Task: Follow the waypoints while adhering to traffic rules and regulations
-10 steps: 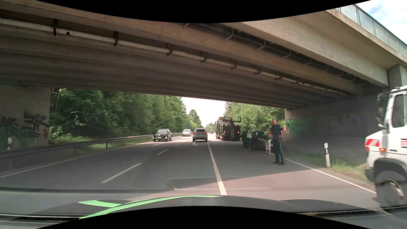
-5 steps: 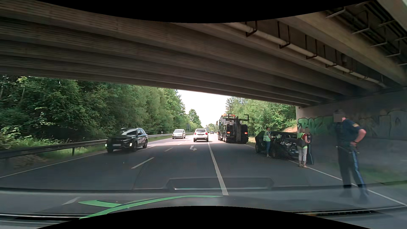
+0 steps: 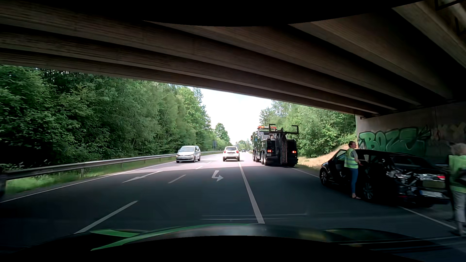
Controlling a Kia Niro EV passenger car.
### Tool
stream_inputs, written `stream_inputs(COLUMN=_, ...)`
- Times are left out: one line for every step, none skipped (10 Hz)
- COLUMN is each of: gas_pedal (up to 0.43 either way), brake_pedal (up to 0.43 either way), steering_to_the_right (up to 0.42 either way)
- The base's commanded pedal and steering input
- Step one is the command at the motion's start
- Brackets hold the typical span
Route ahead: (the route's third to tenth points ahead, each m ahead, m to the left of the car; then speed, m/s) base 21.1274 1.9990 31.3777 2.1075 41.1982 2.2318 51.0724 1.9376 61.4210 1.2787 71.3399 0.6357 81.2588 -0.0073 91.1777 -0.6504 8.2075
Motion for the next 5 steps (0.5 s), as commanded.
stream_inputs(gas_pedal=0.0, brake_pedal=0.098, steering_to_the_right=-0.001)
stream_inputs(gas_pedal=0.0, brake_pedal=0.073, steering_to_the_right=-0.001)
stream_inputs(gas_pedal=0.0, brake_pedal=0.049, steering_to_the_right=-0.001)
stream_inputs(gas_pedal=0.0, brake_pedal=0.006, steering_to_the_right=-0.001)
stream_inputs(gas_pedal=0.0, brake_pedal=0.0, steering_to_the_right=-0.001)
